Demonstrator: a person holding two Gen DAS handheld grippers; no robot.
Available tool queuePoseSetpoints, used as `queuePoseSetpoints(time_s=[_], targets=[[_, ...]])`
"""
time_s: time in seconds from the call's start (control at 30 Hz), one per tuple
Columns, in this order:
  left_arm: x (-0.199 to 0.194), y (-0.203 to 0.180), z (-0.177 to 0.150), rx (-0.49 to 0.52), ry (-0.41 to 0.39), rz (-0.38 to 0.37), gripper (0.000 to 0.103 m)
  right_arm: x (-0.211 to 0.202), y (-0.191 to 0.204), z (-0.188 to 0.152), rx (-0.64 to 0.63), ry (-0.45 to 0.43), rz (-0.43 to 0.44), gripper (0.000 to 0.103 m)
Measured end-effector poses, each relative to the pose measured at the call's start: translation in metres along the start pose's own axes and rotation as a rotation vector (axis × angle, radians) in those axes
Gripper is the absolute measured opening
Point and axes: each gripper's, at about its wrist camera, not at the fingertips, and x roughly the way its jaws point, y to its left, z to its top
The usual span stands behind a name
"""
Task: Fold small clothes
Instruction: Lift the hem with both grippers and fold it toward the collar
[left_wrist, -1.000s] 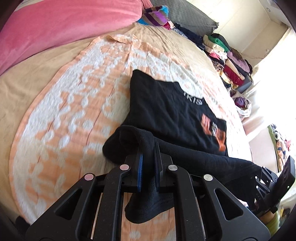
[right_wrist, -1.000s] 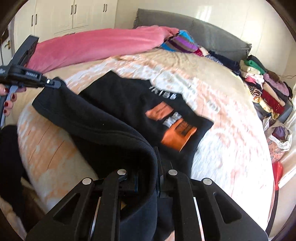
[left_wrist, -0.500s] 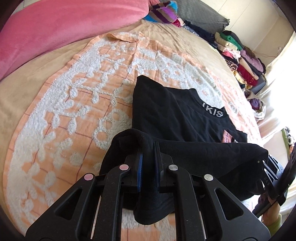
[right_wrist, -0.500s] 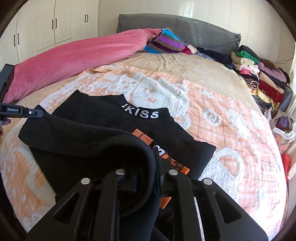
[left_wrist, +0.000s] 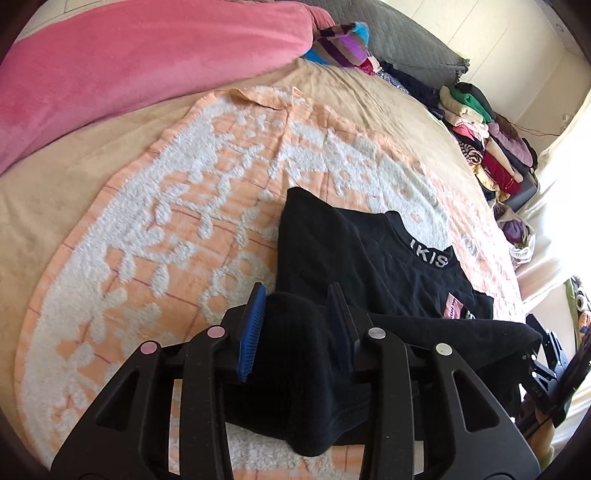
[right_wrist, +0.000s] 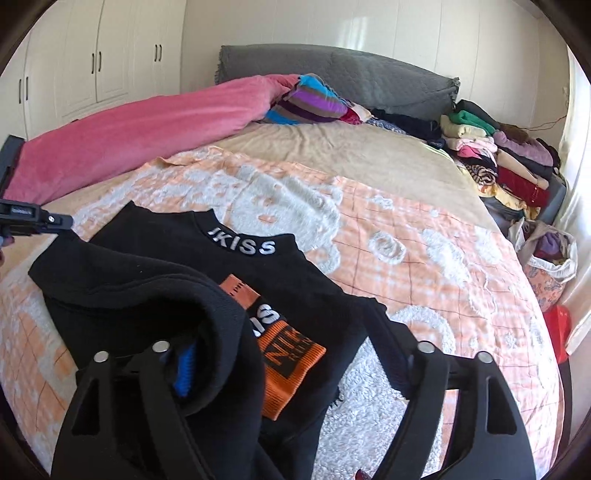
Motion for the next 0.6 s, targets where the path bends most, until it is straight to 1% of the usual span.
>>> queuePoseSetpoints(time_s=[0.07, 0.1, 0.13, 0.2, 0.3, 0.33, 0.43, 0.5, 0.53, 0.57, 0.6], targets=[[-0.006, 0.001, 0.0, 0.006, -0.013, 0.0, 0.027, 0.005, -0.001, -0.001, -0.005, 0.035, -0.005, 0.078], [-0.01, 0.002, -0.002, 0.011, -0.017, 0.001, 0.029, 0.007, -0.001, -0.001, -0.008, 0.05, -0.008, 0.081], [-0.012, 0.002, -0.004, 0.013, -0.017, 0.0, 0.034, 0.008, 0.0, -0.002, -0.014, 0.068, -0.005, 0.081], [-0.017, 0.003, -0.013, 0.018, -0.005, -0.02, 0.04, 0.011, 0.0, -0.004, -0.029, 0.097, 0.013, 0.081], [-0.017, 0.001, -0.029, 0.029, 0.025, -0.044, 0.041, 0.01, -0.003, -0.003, -0.007, 0.109, 0.041, 0.081], [-0.015, 0.001, -0.033, 0.028, 0.035, -0.051, 0.043, 0.009, -0.004, -0.003, 0.008, 0.108, 0.057, 0.082], [-0.006, -0.001, -0.044, 0.005, 0.075, -0.086, 0.045, 0.001, -0.007, -0.001, 0.016, 0.103, 0.076, 0.083], [0.003, -0.009, -0.049, 0.023, 0.099, -0.092, 0.045, -0.005, -0.007, 0.0, 0.006, 0.097, 0.063, 0.089], [0.006, -0.013, -0.051, 0.031, 0.106, -0.095, 0.045, -0.009, -0.008, 0.001, 0.005, 0.089, 0.056, 0.09], [0.009, -0.015, -0.053, 0.035, 0.112, -0.099, 0.045, -0.011, -0.01, 0.001, 0.009, 0.084, 0.057, 0.09], [0.012, -0.017, -0.056, 0.037, 0.12, -0.102, 0.041, -0.014, -0.013, 0.002, 0.018, 0.083, 0.065, 0.09]])
